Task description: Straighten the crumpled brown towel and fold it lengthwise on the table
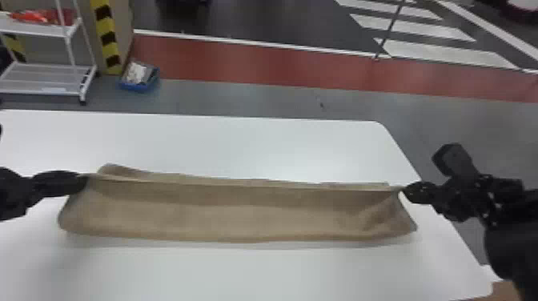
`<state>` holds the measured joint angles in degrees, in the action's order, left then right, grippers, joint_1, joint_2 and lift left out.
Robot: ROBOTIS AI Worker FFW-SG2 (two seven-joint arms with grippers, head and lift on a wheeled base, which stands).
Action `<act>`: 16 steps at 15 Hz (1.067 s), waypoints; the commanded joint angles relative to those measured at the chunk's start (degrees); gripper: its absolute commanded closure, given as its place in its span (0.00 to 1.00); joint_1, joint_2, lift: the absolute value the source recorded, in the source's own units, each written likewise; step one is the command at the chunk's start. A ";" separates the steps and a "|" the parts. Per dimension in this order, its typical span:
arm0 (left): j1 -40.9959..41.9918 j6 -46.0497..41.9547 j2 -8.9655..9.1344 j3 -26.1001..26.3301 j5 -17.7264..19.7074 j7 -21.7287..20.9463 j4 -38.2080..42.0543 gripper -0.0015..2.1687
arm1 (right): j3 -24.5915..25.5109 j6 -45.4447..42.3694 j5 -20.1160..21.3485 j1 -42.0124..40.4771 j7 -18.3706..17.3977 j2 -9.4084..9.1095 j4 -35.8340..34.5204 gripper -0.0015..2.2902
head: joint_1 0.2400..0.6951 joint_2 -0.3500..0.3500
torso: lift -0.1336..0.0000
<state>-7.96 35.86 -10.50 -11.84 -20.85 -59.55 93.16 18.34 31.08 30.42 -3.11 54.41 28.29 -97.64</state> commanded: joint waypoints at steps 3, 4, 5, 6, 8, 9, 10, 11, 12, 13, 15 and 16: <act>-1.71 0.14 -0.14 0.68 -1.04 0.84 -1.93 0.49 | -1.46 0.00 1.31 2.49 0.00 -0.08 3.34 0.90 | 1.00 0.17 | 0.10; -1.98 0.66 -0.14 0.95 -1.04 1.01 -1.93 0.49 | -1.64 0.00 1.31 2.76 0.00 -0.08 3.69 0.90 | 1.00 0.17 | 0.10; -2.15 1.90 -0.14 1.21 -1.04 1.10 -1.84 0.49 | -1.64 0.00 1.31 3.20 0.00 -0.25 3.87 0.90 | 1.00 0.17 | 0.10; -2.33 2.25 -0.05 1.30 -1.04 1.10 -1.84 0.49 | -1.73 0.00 1.22 3.90 0.00 -0.25 4.04 0.90 | 1.00 0.17 | 0.10; -2.85 4.18 -0.05 1.65 -1.21 1.01 -1.84 0.49 | -1.99 0.00 1.22 4.78 0.09 -0.25 4.48 0.90 | 1.00 0.17 | 0.10; -2.85 4.71 -0.05 1.65 -1.21 0.93 -1.66 0.49 | -1.90 0.00 0.96 5.13 0.35 -0.25 4.48 0.90 | 1.00 0.17 | 0.10; -3.03 5.06 -0.14 1.65 -1.30 0.66 -1.49 0.49 | -1.82 0.00 0.96 5.31 0.44 -0.25 4.48 0.90 | 1.00 0.17 | 0.10; -3.21 5.23 -0.14 1.65 -1.30 0.57 -1.49 0.49 | -1.99 0.00 1.22 5.48 0.44 -0.08 4.48 0.90 | 1.00 0.17 | 0.10; -3.38 5.23 -0.14 1.65 -1.56 0.66 -1.57 0.49 | -2.17 0.00 1.31 5.66 0.44 -0.08 4.48 0.90 | 1.00 0.18 | 0.10; -3.47 5.41 -0.14 1.65 -1.65 0.66 -1.57 0.49 | -2.08 0.00 1.14 5.83 0.44 -0.25 4.48 0.90 | 1.00 0.18 | 0.10; -3.73 5.59 -0.05 1.65 -1.56 0.66 -1.57 0.49 | -1.90 0.00 1.05 6.62 0.44 -0.25 4.92 0.90 | 1.00 0.18 | 0.10; -3.73 5.59 -0.14 1.47 -1.56 0.57 -1.49 0.49 | -1.64 0.00 0.96 6.89 0.44 -0.25 5.10 0.90 | 1.00 0.18 | 0.10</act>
<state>-11.57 41.40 -10.59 -10.22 -22.43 -58.93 91.63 16.43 31.07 31.44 3.35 54.84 28.02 -92.86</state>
